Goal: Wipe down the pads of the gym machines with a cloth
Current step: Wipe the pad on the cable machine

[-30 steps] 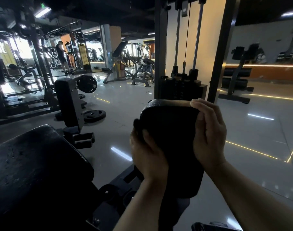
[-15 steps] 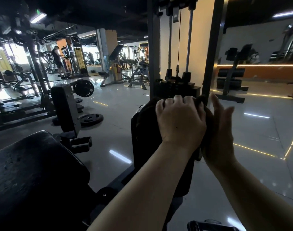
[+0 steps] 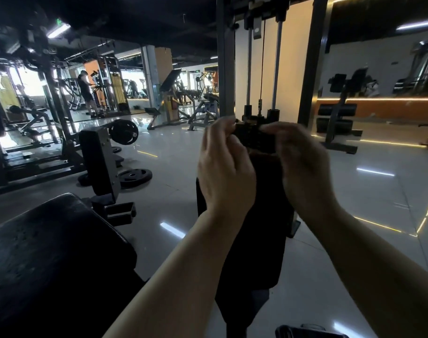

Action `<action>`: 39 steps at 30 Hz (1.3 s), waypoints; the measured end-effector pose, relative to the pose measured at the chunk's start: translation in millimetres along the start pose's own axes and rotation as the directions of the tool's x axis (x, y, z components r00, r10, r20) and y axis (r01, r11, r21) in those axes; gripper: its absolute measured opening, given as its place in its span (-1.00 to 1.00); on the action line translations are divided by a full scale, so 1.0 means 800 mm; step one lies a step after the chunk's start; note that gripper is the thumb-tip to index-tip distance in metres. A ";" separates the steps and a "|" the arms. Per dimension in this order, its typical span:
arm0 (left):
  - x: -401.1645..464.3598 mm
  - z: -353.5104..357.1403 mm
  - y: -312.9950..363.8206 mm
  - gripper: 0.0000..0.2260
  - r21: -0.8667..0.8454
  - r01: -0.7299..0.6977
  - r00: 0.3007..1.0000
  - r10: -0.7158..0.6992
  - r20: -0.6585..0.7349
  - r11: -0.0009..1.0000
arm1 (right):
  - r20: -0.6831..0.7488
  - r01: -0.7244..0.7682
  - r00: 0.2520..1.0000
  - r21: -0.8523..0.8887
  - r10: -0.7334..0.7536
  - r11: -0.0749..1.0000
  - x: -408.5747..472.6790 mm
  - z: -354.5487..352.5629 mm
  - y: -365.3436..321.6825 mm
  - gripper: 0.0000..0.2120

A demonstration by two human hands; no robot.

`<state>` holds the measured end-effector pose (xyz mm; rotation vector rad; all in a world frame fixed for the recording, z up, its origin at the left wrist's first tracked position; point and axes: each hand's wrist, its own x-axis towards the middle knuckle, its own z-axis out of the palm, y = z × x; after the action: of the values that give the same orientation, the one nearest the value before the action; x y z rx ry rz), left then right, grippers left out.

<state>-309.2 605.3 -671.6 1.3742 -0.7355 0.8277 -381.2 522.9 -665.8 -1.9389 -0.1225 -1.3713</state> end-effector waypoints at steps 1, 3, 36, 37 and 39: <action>0.002 -0.004 -0.007 -0.65 -0.011 0.014 0.999 -0.015 -0.051 1.000 | 0.156 0.071 0.987 -0.205 -0.039 0.976 0.005 0.011 -0.002 -0.70; 0.003 -0.009 -0.015 -0.65 -0.022 0.048 0.996 -0.050 -0.080 0.999 | 0.408 0.255 0.912 -0.635 0.037 0.730 0.008 0.030 0.002 -0.68; -0.028 0.005 -0.073 -0.72 0.337 -0.326 0.945 0.295 0.139 0.883 | -0.360 -0.257 0.912 -0.131 0.195 0.957 -0.185 0.059 0.124 -0.47; -0.029 0.006 -0.074 -0.72 0.341 -0.330 0.944 0.298 0.144 0.881 | -0.389 -0.232 0.908 -0.155 0.157 0.960 -0.169 0.057 0.116 -0.48; -0.032 0.007 -0.075 -0.70 0.359 -0.321 0.947 0.283 0.155 0.876 | -0.406 -0.166 0.911 -0.188 0.078 0.968 -0.129 0.050 0.097 -0.47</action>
<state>-271.9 597.3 -724.3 1.6798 -0.9150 1.2061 -357.7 525.4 -798.8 -1.7614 0.3546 -1.7182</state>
